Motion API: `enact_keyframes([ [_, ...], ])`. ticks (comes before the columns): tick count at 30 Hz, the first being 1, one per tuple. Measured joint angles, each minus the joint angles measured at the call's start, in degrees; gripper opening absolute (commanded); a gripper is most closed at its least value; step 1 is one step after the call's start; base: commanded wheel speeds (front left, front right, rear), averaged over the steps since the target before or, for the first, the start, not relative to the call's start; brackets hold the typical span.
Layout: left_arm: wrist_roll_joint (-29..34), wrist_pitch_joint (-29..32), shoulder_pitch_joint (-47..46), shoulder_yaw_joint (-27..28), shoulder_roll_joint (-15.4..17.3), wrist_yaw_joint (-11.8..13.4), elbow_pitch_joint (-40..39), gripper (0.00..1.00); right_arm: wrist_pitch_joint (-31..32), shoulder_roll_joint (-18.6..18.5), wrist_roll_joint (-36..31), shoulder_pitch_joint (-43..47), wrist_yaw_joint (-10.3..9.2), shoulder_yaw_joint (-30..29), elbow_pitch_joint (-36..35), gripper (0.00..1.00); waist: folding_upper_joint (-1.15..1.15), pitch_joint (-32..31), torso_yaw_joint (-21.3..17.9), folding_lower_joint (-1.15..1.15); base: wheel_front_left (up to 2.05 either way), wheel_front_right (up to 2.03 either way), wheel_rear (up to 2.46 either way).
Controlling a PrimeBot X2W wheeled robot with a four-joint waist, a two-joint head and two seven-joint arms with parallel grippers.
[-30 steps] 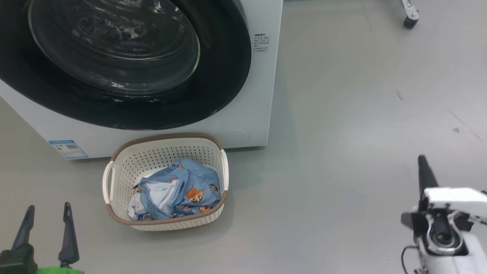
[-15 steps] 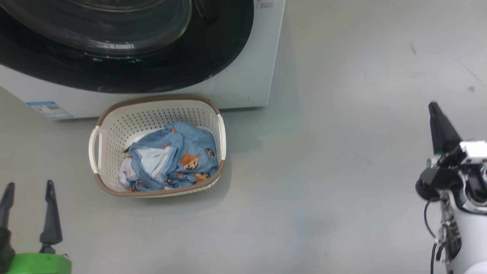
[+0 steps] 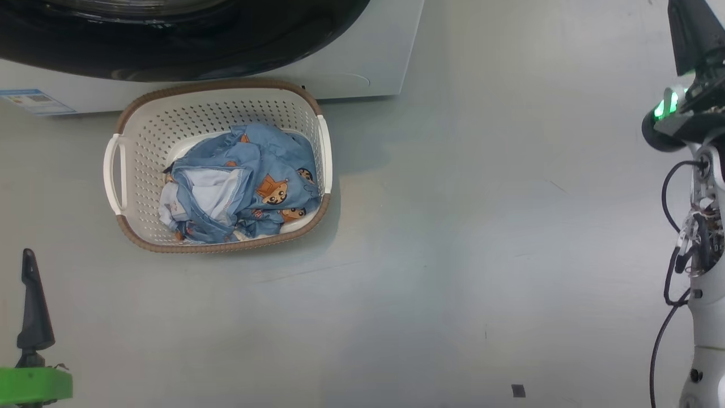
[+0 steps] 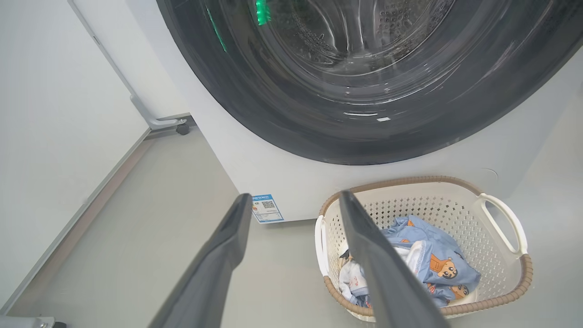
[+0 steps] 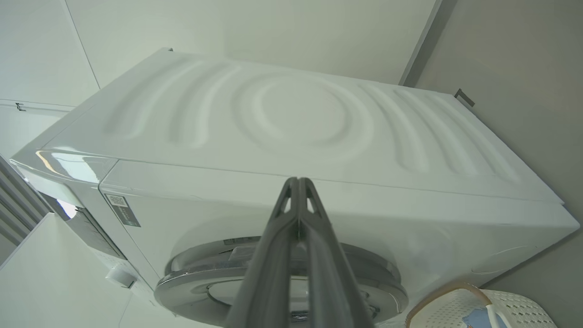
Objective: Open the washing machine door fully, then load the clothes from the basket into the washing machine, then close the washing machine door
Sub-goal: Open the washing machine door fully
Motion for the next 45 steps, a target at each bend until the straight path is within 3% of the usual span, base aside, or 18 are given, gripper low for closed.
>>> enact_keyframes([
  [8,-0.2,0.0,-1.0,-0.4,0.2,0.0,-0.4,1.0,3.4,-0.3,-1.5,-9.0,0.0,4.4,-0.2,0.0,0.0,4.1,0.5,0.0,0.0,0.0,0.0],
  [18,-0.5,0.0,-2.8,-0.9,0.2,0.0,-0.5,1.0,7.0,1.9,-4.3,-17.5,0.0,12.1,1.5,0.0,0.0,7.9,1.2,0.0,0.0,0.0,0.0],
  [45,-1.0,0.0,-6.1,-4.1,-4.0,0.0,2.9,1.0,8.2,1.7,-7.2,-25.2,0.0,15.7,9.1,0.0,0.0,9.3,8.8,0.0,0.0,0.0,0.0],
])
